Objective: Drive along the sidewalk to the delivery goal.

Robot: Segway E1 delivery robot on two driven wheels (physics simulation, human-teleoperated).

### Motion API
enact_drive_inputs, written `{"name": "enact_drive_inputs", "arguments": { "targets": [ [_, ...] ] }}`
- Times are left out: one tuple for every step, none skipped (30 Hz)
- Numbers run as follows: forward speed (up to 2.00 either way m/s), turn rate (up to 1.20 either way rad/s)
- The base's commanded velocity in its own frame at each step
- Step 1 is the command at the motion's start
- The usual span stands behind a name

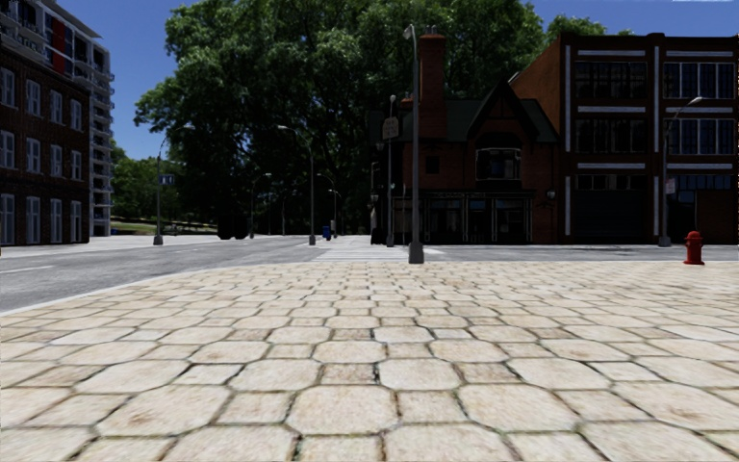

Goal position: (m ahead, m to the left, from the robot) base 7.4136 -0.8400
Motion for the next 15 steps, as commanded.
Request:
{"name": "enact_drive_inputs", "arguments": {
  "targets": [
    [2.0, -0.22],
    [2.0, -0.22],
    [2.0, -0.22],
    [2.0, -0.22],
    [2.0, -0.22],
    [2.0, -0.22],
    [2.0, -0.22],
    [2.0, -0.22],
    [2.0, -0.22],
    [2.0, -0.22],
    [2.0, -0.22],
    [2.0, -0.22],
    [1.95, -0.22],
    [1.92, -0.22],
    [1.92, -0.22]
  ]
}}
